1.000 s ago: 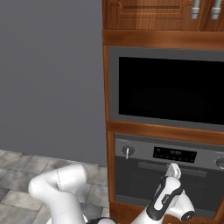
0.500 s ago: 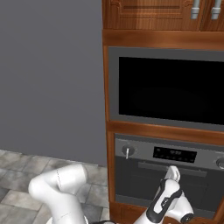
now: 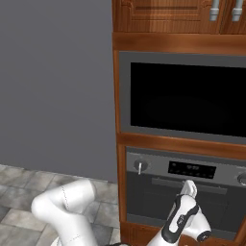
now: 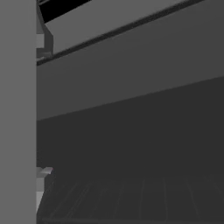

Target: Take the fish from the oven and place it on the plate on the counter.

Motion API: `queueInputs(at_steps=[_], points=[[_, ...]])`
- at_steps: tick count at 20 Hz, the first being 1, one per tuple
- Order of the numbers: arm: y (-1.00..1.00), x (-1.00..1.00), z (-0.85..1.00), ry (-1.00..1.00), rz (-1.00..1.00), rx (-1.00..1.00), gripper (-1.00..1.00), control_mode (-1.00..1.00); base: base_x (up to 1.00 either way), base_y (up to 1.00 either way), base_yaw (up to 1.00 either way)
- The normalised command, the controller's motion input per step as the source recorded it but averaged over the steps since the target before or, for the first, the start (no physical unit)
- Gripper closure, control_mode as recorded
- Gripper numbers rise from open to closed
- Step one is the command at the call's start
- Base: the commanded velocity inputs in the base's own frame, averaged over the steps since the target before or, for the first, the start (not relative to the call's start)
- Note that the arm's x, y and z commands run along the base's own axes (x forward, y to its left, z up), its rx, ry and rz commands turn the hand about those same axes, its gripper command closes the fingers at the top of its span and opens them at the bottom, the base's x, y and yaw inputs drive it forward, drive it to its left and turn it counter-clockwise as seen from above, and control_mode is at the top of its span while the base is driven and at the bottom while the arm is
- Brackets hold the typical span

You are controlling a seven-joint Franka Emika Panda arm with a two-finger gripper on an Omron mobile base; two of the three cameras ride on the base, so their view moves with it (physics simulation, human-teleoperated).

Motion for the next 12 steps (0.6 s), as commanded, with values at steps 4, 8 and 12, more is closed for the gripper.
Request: queueInputs(at_steps=[4,8,12], points=[[-0.03,0.12,0.00,-0.01,0.00,0.00,-1.00,-1.00,0.00,0.00,0.00],[-0.04,0.04,-0.01,0.00,0.00,0.00,-1.00,-1.00,0.00,0.00,0.00],[0.00,0.00,0.00,0.00,-0.01,0.00,-1.00,-1.00,0.00,0.00,0.00]])
